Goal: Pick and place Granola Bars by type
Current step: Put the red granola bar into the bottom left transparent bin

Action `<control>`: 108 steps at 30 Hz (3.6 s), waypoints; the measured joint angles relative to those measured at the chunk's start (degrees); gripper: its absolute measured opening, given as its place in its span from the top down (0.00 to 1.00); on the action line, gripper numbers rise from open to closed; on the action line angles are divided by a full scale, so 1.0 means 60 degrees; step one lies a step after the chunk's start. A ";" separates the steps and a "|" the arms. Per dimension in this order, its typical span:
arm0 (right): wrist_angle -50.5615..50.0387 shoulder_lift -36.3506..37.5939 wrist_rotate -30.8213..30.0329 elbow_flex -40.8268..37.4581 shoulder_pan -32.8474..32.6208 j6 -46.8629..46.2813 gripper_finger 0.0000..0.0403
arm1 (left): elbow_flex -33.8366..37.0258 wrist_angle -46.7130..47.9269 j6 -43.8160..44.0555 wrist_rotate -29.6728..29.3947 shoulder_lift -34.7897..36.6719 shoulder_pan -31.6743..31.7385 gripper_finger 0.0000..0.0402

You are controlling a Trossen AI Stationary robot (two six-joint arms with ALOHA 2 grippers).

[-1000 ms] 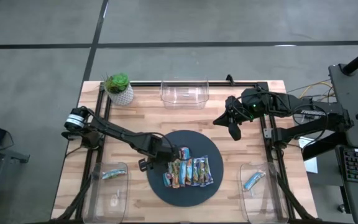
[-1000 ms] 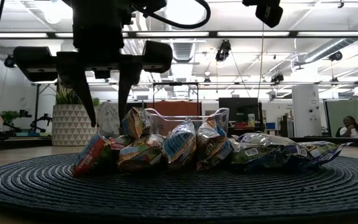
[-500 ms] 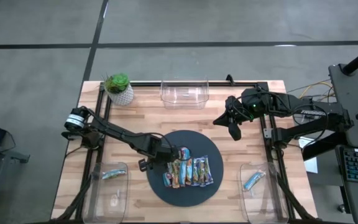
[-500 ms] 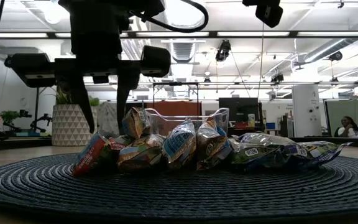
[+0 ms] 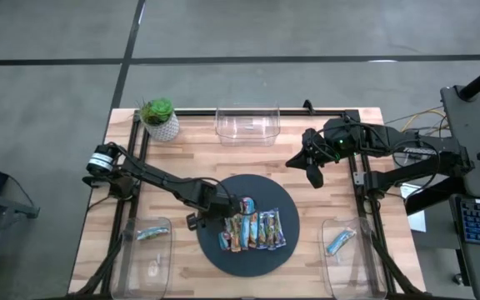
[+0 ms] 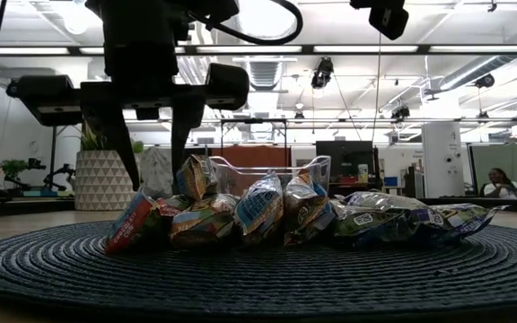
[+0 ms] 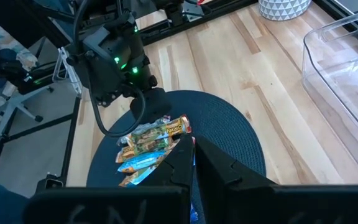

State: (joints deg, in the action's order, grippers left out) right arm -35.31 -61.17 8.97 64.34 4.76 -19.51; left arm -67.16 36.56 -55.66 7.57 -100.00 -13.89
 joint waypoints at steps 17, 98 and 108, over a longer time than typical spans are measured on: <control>0.0002 -0.0002 0.0001 0.0000 0.0002 0.0036 0.98 | 0.0608 -0.0476 -0.0011 0.0089 0.0002 -0.0007 0.67; -0.0084 -0.0004 0.0015 0.0000 -0.0001 0.0542 0.98 | -0.0895 0.0673 0.0796 -0.1070 -0.0799 -0.0142 0.88; -0.0073 -0.0004 0.0015 0.0000 -0.0001 0.0799 0.98 | -0.2931 0.3393 0.1769 -0.1124 -0.0799 -0.0142 0.88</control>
State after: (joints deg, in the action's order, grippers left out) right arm -35.75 -61.19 9.06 64.34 4.75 -14.71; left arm -84.74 56.91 -45.04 0.82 -104.79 -14.74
